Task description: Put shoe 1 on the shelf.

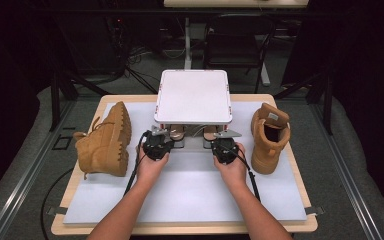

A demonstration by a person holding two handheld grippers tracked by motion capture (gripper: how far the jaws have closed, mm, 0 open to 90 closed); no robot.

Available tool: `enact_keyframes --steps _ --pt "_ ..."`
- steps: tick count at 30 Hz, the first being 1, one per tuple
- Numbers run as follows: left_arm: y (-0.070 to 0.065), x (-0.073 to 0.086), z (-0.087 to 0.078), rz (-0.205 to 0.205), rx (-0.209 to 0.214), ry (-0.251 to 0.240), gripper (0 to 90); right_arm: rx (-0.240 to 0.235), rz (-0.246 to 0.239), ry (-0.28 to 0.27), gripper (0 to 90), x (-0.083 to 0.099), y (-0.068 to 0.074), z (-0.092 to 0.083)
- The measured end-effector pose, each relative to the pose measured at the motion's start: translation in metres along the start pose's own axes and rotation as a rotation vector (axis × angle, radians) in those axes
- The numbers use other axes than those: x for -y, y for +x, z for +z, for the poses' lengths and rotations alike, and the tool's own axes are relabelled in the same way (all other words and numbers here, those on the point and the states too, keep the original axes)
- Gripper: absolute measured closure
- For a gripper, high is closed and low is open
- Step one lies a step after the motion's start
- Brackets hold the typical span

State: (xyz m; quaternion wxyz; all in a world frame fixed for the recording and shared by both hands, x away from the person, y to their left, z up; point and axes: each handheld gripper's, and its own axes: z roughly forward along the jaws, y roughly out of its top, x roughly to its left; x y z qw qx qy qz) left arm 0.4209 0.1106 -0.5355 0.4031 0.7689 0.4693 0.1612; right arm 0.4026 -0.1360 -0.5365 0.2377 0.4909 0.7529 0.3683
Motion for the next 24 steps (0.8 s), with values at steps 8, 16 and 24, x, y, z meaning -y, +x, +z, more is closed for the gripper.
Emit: enact_keyframes --steps 8,16,24 --pt "0.001 0.000 0.000 -0.001 -0.008 -0.001 90.0 -0.006 0.003 0.003 90.0 -0.001 0.001 0.004" --pt "0.001 0.006 -0.005 0.001 -0.002 0.008 89.9 -0.003 -0.003 -0.001 86.1 0.002 0.002 -0.005" --pt "0.000 0.016 -0.019 0.024 0.021 0.007 80.6 -0.024 -0.038 0.026 76.0 0.005 0.005 -0.021"
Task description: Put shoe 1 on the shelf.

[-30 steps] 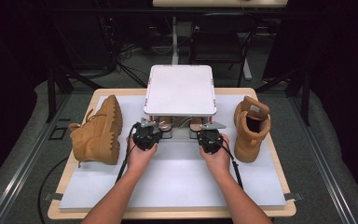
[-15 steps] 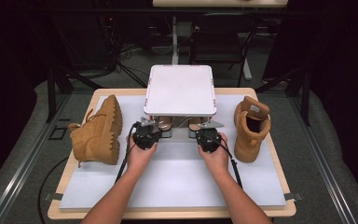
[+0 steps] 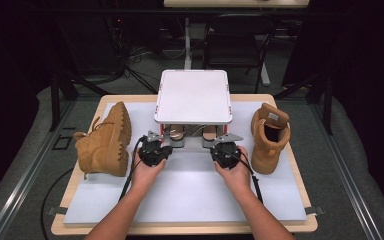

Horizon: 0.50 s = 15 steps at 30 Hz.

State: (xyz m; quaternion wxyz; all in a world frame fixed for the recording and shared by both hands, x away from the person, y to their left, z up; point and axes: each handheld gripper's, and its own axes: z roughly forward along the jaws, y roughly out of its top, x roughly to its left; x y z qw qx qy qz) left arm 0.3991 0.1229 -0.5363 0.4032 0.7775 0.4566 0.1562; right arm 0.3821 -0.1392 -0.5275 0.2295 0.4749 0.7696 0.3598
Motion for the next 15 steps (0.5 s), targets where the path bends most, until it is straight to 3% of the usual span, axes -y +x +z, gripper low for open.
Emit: enact_keyframes --steps 2,7,11,15 --pt "0.000 0.002 -0.005 0.005 0.006 0.004 77.6 -0.024 -0.001 0.000 70.9 0.002 0.002 -0.005" --pt "-0.002 0.009 -0.016 0.035 0.027 0.014 66.9 -0.018 -0.031 0.041 59.7 0.008 0.006 -0.012" --pt "-0.001 0.015 -0.024 0.044 0.030 0.032 60.9 -0.020 -0.062 0.043 55.6 0.014 0.009 -0.019" --pt "0.000 0.019 -0.032 0.056 0.037 0.028 58.3 -0.027 -0.058 0.037 55.7 0.019 0.011 -0.025"
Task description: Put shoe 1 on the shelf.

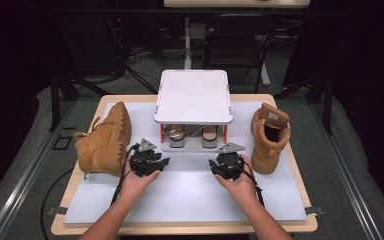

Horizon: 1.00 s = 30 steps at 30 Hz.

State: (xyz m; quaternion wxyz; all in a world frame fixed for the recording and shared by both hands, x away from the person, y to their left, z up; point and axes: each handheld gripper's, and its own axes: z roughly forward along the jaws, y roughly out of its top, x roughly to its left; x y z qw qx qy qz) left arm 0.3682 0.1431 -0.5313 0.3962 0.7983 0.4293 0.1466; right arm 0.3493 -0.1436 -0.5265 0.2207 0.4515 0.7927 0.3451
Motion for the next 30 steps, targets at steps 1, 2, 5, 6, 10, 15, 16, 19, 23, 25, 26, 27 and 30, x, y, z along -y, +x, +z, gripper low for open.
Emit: enact_keyframes --steps 1,2,5,6,10,15,16,19,23,25,26,27,30 --pt "0.000 0.001 -0.002 0.004 -0.002 0.003 57.8 -0.004 0.000 -0.003 55.2 0.001 0.000 -0.002" --pt "0.000 0.001 -0.002 0.004 -0.002 0.003 57.2 -0.004 0.000 -0.003 55.2 0.001 0.000 -0.002" --pt "0.000 0.004 -0.008 0.019 -0.001 0.002 56.8 -0.004 0.006 -0.013 52.3 0.005 -0.001 -0.008" --pt "0.000 0.005 -0.009 0.020 0.004 0.001 56.6 -0.006 0.004 -0.010 51.1 0.006 -0.002 -0.009" --pt "0.000 0.008 -0.015 0.038 0.001 0.001 55.2 -0.004 -0.005 -0.025 49.3 0.008 -0.003 -0.014" --pt "-0.003 0.015 -0.031 0.070 0.004 -0.012 54.5 -0.019 -0.025 -0.027 51.3 0.015 -0.004 -0.023" --pt "-0.003 0.017 -0.034 0.072 0.007 -0.014 54.2 -0.022 -0.025 -0.038 51.6 0.017 -0.004 -0.025" --pt "-0.004 0.024 -0.041 0.084 0.017 -0.013 53.0 -0.041 -0.023 -0.048 52.0 0.024 -0.003 -0.032" --pt "0.000 0.034 -0.049 0.071 0.012 -0.025 49.2 -0.038 -0.053 -0.057 54.4 0.032 0.000 -0.041" --pt "0.002 0.037 -0.053 0.056 0.019 -0.031 48.3 -0.033 -0.066 -0.080 54.7 0.034 0.002 -0.046" --pt "0.006 0.042 -0.058 0.030 0.028 -0.036 47.9 -0.027 -0.068 -0.095 54.9 0.034 0.002 -0.049" --pt "0.008 0.045 -0.060 0.025 0.031 -0.040 47.8 -0.024 -0.070 -0.100 55.1 0.035 0.002 -0.051" --pt "0.013 0.053 -0.067 0.006 0.032 -0.049 47.7 -0.021 -0.060 -0.153 56.5 0.040 0.004 -0.059"
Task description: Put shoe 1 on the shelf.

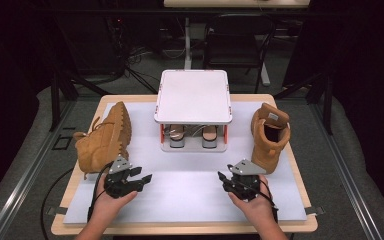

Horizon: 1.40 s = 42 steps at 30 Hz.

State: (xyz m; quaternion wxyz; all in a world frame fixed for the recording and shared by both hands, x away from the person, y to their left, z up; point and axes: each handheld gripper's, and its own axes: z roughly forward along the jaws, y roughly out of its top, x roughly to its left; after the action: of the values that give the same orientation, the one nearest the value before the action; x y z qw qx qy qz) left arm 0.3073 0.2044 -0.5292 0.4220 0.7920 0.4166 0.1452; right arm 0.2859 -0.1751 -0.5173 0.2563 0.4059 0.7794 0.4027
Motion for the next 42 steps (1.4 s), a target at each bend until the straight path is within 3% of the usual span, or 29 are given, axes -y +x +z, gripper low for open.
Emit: enact_keyframes --steps 3,4,10,16,22,30,42 --pt "0.005 0.007 -0.007 -0.054 0.013 -0.016 47.7 -0.008 0.032 -0.050 55.8 0.006 0.001 -0.006" --pt "0.005 0.007 -0.007 -0.054 0.013 -0.016 47.7 -0.008 0.032 -0.050 55.8 0.006 0.001 -0.006" --pt "0.012 0.017 -0.019 -0.085 -0.020 -0.008 47.7 -0.013 0.065 0.013 49.7 0.016 -0.006 -0.001" --pt "0.015 0.021 -0.021 -0.099 -0.033 -0.010 46.7 -0.009 0.086 0.037 49.4 0.019 -0.009 -0.001" --pt "0.014 0.019 -0.022 -0.084 -0.033 -0.015 46.2 -0.031 0.112 0.059 48.7 0.024 -0.012 0.006" --pt "0.022 0.016 -0.034 -0.111 -0.044 -0.022 46.3 -0.034 0.125 0.091 46.7 0.025 -0.016 0.011" --pt "0.039 0.014 -0.050 -0.166 -0.077 -0.043 46.2 -0.030 0.137 0.082 45.9 0.026 -0.018 0.011"
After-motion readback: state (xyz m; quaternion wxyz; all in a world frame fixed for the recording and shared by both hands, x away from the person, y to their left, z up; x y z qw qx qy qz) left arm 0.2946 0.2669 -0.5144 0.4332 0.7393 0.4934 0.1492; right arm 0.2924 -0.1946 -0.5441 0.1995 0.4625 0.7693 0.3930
